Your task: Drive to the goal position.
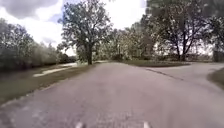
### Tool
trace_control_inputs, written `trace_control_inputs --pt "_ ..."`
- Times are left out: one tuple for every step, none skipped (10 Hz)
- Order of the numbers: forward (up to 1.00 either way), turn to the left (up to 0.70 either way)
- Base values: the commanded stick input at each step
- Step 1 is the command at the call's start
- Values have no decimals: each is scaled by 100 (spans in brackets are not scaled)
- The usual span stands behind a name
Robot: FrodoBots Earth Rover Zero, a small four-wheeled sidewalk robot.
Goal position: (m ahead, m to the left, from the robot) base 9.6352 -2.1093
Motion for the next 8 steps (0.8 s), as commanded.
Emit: trace_control_inputs --pt "100 0" --pt "100 0" --pt "100 0" --pt "100 0" --pt "100 0" --pt "100 0" --pt "100 0" --pt "100 0"
